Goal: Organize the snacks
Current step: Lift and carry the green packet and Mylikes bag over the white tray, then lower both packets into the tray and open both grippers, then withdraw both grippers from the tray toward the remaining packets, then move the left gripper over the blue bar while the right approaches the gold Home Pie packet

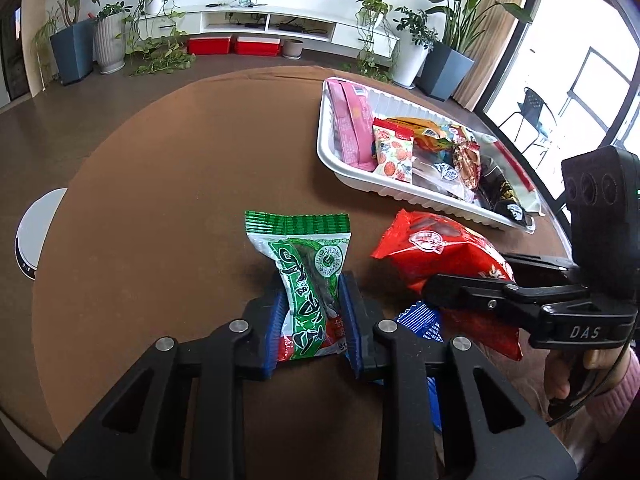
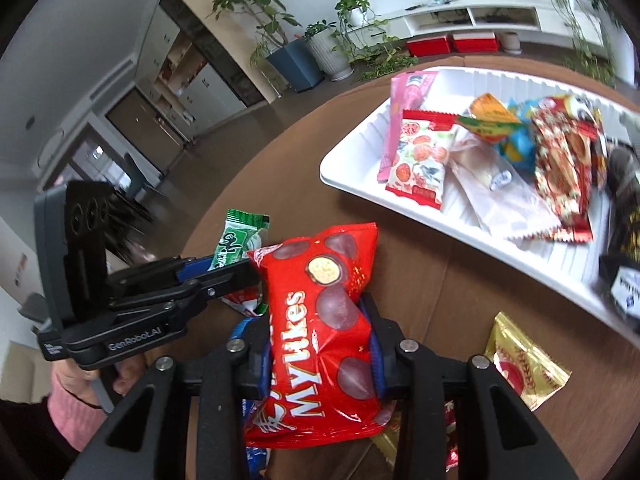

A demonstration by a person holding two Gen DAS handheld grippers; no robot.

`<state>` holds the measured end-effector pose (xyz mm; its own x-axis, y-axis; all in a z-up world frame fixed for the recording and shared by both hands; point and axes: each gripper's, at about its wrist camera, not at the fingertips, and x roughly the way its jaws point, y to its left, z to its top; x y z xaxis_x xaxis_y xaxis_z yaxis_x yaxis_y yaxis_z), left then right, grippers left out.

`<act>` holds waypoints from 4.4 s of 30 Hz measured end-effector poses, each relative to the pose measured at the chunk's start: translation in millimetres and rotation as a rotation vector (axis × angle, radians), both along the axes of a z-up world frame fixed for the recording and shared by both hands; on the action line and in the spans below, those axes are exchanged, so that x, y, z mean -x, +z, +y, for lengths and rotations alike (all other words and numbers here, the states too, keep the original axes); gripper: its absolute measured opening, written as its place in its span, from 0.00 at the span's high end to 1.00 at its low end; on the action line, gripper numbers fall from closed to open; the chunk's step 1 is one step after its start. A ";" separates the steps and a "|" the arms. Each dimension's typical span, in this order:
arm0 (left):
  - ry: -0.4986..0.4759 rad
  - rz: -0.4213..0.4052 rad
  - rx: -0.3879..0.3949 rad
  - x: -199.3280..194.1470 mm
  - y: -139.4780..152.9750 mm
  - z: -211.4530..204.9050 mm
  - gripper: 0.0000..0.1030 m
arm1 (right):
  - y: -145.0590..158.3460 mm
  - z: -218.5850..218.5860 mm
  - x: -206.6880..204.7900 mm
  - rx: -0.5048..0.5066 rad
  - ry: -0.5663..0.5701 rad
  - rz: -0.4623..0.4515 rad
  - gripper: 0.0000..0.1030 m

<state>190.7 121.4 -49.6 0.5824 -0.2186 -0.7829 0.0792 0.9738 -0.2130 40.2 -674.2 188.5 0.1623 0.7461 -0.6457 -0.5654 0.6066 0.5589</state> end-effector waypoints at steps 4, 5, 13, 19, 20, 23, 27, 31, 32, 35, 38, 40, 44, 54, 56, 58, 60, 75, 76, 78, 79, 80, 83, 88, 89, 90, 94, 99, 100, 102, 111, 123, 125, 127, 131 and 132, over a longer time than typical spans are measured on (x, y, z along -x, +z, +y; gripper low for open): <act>0.000 -0.008 0.015 2.2 5.0 1.3 0.77 | -0.7 -11.3 -2.7 -0.059 -0.019 0.047 0.63; 0.000 -0.010 0.018 2.6 6.5 1.4 0.77 | -0.6 -13.7 -2.6 -0.072 -0.021 0.054 0.63; -0.009 -0.034 0.039 1.3 23.1 1.1 0.77 | 11.6 -35.3 -4.9 -0.173 -0.087 0.075 0.63; -0.040 -0.053 0.032 -13.4 39.1 -6.7 0.77 | 24.5 -62.2 -17.3 -0.203 -0.208 0.031 0.63; -0.046 -0.056 0.027 -16.2 40.9 -8.8 0.77 | 26.7 -67.6 -21.3 -0.202 -0.233 0.021 0.63; -0.078 -0.062 0.010 -29.1 47.3 -18.5 0.77 | 29.9 -86.3 -34.9 -0.198 -0.310 0.009 0.63; -0.117 -0.072 -0.010 -53.3 55.4 -34.1 0.77 | 27.3 -111.9 -49.5 -0.194 -0.414 0.004 0.63; -0.154 -0.066 -0.014 -83.6 61.3 -52.2 0.77 | 23.0 -126.5 -66.1 -0.170 -0.487 -0.004 0.63; -0.161 -0.068 -0.020 -90.8 61.9 -55.9 0.77 | 22.1 -127.8 -69.8 -0.167 -0.497 -0.002 0.63; -0.190 -0.059 -0.030 -114.0 60.8 -69.7 0.77 | 15.0 -132.4 -78.0 -0.158 -0.528 0.011 0.63; -0.205 -0.040 -0.041 -136.1 55.7 -79.6 0.77 | 9.0 -137.1 -82.3 -0.144 -0.539 0.013 0.63; -0.209 -0.029 -0.062 -150.8 49.9 -86.2 0.77 | 10.2 -133.3 -82.6 -0.121 -0.540 -0.005 0.63; -0.203 -0.006 -0.088 -170.0 37.1 -93.1 0.76 | 13.8 -125.6 -85.3 -0.083 -0.523 -0.032 0.63; -0.211 0.009 -0.151 -200.1 17.6 -109.9 0.76 | 14.6 -111.1 -88.9 -0.003 -0.484 -0.082 0.64; -0.206 0.016 -0.152 -204.4 15.7 -110.2 0.76 | 15.5 -110.0 -88.1 0.017 -0.482 -0.096 0.64; -0.203 0.021 -0.156 -209.3 13.6 -110.4 0.76 | 16.8 -108.6 -87.7 0.030 -0.476 -0.108 0.63; -0.201 0.021 -0.158 -211.4 13.0 -107.9 0.75 | 18.3 -107.8 -86.4 0.032 -0.476 -0.115 0.61; -0.186 -0.093 -0.163 -200.6 44.6 -108.1 0.57 | 41.2 -119.1 -78.3 0.022 -0.509 -0.209 0.43; -0.187 -0.101 -0.163 -196.6 47.4 -108.5 0.57 | 42.6 -119.9 -76.7 0.023 -0.513 -0.217 0.42; -0.183 -0.117 -0.170 -185.9 52.7 -108.3 0.57 | 44.9 -121.5 -73.4 0.019 -0.512 -0.229 0.42; -0.182 -0.122 -0.172 -180.5 55.3 -108.5 0.57 | 45.6 -122.3 -72.4 0.016 -0.511 -0.230 0.42; -0.181 -0.125 -0.169 -175.8 57.2 -108.0 0.56 | 46.7 -123.1 -70.6 0.014 -0.513 -0.232 0.42; -0.177 -0.129 -0.162 -157.7 64.2 -107.1 0.56 | 48.6 -124.4 -66.2 0.014 -0.510 -0.236 0.41; -0.170 -0.129 -0.152 -127.7 73.6 -102.1 0.56 | 56.0 -123.8 -53.5 0.026 -0.491 -0.262 0.41; -0.167 -0.129 -0.150 -119.8 75.7 -100.3 0.56 | 58.6 -122.3 -48.9 0.026 -0.486 -0.269 0.41; -0.164 -0.130 -0.145 -112.8 77.2 -98.3 0.56 | 62.1 -121.6 -45.0 0.024 -0.479 -0.278 0.41; -0.152 -0.121 -0.135 -76.8 81.9 -88.8 0.56 | 74.9 -117.2 -24.9 0.027 -0.451 -0.324 0.39; -0.121 -0.095 -0.102 -30.7 78.9 -74.4 0.56 | 77.9 -111.7 11.1 0.028 -0.416 -0.335 0.38; -0.109 -0.085 -0.094 -21.5 77.2 -70.8 0.56 | 77.2 -109.6 19.5 0.031 -0.407 -0.336 0.38; -0.092 -0.069 -0.072 -3.1 72.8 -64.3 0.55 | 73.2 -104.5 36.1 0.037 -0.386 -0.330 0.35; -0.016 0.035 -0.024 65.8 44.6 -45.4 0.51 | 40.7 -74.2 71.3 0.150 -0.305 -0.267 0.34; 0.005 0.103 0.018 98.4 28.1 -52.6 0.49 | 7.8 -68.2 77.9 0.212 -0.313 -0.150 0.33; 0.006 0.110 0.014 97.4 27.9 -54.5 0.49 | 2.4 -66.4 79.3 0.215 -0.313 -0.136 0.32; 0.004 0.115 0.013 94.7 26.9 -57.2 0.48 | -0.5 -64.2 79.5 0.216 -0.310 -0.126 0.31; -0.005 0.114 -0.004 91.9 24.4 -62.7 0.48 | 2.8 -58.4 79.5 0.227 -0.301 -0.150 0.30; -0.007 0.114 -0.007 90.9 23.9 -63.3 0.48 | 3.0 -57.4 79.6 0.231 -0.300 -0.157 0.30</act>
<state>99.9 58.1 -25.7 0.4880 -0.2169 -0.8454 0.0615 0.9748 -0.2145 -39.4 -731.6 191.5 0.4603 0.4893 -0.7407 -0.4118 0.8569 0.3102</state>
